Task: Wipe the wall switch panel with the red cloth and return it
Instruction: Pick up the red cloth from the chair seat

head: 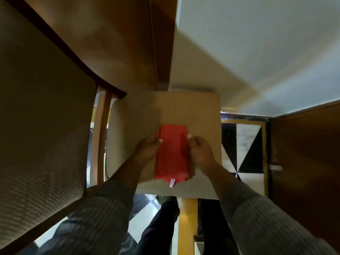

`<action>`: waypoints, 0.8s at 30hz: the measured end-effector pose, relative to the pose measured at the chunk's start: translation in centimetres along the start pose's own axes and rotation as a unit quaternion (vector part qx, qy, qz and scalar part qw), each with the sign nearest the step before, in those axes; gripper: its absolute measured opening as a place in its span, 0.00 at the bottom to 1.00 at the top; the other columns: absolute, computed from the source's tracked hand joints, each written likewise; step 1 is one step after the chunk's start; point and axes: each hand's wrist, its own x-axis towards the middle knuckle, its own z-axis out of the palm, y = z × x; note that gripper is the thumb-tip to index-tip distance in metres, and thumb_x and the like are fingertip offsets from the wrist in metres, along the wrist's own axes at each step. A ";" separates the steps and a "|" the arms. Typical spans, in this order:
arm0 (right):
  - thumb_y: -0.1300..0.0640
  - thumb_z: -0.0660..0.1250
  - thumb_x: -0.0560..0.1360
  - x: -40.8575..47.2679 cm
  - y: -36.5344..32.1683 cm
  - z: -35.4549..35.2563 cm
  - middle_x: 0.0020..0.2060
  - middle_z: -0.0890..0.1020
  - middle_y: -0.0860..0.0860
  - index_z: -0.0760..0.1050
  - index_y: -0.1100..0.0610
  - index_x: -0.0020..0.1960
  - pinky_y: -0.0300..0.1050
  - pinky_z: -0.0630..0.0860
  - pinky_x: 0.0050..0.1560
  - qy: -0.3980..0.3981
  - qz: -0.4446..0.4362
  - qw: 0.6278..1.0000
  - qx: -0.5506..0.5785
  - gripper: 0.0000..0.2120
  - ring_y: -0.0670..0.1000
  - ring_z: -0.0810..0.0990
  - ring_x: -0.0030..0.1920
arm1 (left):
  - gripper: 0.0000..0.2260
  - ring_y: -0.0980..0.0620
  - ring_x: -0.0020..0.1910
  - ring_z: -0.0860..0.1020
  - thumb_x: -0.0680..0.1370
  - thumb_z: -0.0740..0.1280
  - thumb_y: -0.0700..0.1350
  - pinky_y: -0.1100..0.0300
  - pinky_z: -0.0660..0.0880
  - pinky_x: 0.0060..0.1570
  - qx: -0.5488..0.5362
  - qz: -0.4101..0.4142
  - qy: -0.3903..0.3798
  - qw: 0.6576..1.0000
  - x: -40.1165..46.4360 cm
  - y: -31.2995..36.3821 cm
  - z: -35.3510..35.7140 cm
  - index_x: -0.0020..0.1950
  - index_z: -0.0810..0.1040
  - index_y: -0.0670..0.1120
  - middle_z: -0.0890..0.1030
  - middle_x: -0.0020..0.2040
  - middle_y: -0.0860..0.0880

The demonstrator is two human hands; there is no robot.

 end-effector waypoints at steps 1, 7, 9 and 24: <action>0.39 0.59 0.79 0.5 0.6 0.6 0.45 0.83 0.51 0.79 0.51 0.50 0.56 0.77 0.55 0.005 -0.013 1.000 -0.025 0.17 0.53 0.81 0.48 | 0.19 0.42 0.60 0.80 0.81 0.66 0.53 0.52 0.75 0.63 0.003 0.005 0.006 1.000 0.6 -0.3 0.8 0.64 0.80 0.41 0.82 0.62 0.42; 0.54 0.67 0.77 3.0 2.8 2.0 0.53 0.82 0.53 0.75 0.57 0.61 0.49 0.75 0.56 0.004 -0.049 0.994 -0.093 0.14 0.53 0.80 0.50 | 0.21 0.38 0.59 0.81 0.75 0.72 0.50 0.46 0.78 0.61 0.080 0.022 0.095 0.992 2.3 -1.1 4.0 0.64 0.79 0.40 0.82 0.60 0.39; 0.59 0.67 0.78 2.9 2.2 1.7 0.55 0.81 0.54 0.74 0.59 0.63 0.47 0.73 0.57 -0.017 -0.081 0.991 -0.109 0.14 0.54 0.78 0.53 | 0.19 0.38 0.61 0.80 0.77 0.70 0.48 0.48 0.76 0.62 0.084 0.026 0.094 0.992 2.2 -0.7 4.3 0.64 0.79 0.39 0.82 0.62 0.38; 0.59 0.65 0.78 -4.0 -8.9 -7.4 0.53 0.82 0.52 0.75 0.54 0.61 0.58 0.78 0.57 0.074 -0.192 0.979 0.003 0.12 0.54 0.81 0.52 | 0.08 0.43 0.51 0.82 0.80 0.68 0.46 0.50 0.80 0.53 -0.111 0.175 0.113 0.972 -8.2 11.6 1.5 0.57 0.78 0.44 0.83 0.53 0.43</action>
